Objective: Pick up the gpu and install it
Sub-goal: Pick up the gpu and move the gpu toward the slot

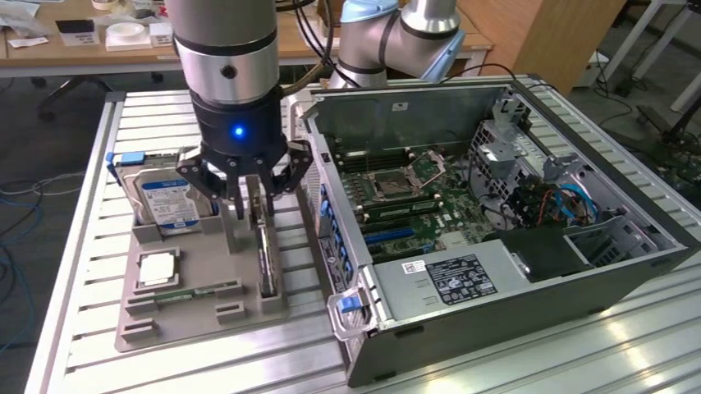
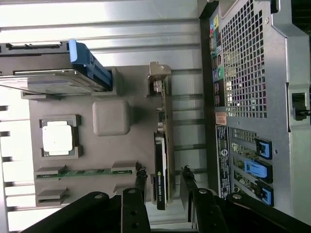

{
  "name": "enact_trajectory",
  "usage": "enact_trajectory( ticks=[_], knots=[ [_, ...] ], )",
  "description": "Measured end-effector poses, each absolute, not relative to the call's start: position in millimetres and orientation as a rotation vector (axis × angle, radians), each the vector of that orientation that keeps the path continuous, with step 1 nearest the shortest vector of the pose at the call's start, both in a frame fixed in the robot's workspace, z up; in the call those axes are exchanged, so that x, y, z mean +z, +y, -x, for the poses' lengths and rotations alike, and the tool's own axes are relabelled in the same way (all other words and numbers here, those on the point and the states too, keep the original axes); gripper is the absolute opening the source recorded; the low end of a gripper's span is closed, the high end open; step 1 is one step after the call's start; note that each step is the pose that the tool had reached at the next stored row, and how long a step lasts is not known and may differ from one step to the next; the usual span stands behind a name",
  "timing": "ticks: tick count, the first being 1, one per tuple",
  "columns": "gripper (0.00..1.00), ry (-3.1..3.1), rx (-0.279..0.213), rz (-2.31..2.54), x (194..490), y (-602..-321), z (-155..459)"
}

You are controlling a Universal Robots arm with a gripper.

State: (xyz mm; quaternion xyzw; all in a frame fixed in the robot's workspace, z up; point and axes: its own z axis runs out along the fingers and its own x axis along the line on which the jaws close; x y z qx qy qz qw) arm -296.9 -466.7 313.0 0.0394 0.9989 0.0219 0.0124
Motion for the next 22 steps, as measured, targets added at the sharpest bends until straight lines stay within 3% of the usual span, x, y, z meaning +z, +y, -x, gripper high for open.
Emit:
enact_trajectory(
  ticks=[22],
  knots=[
    [0.42, 3.114, 0.069, -0.123, 296.6, -466.8, 294.0]
  ],
)
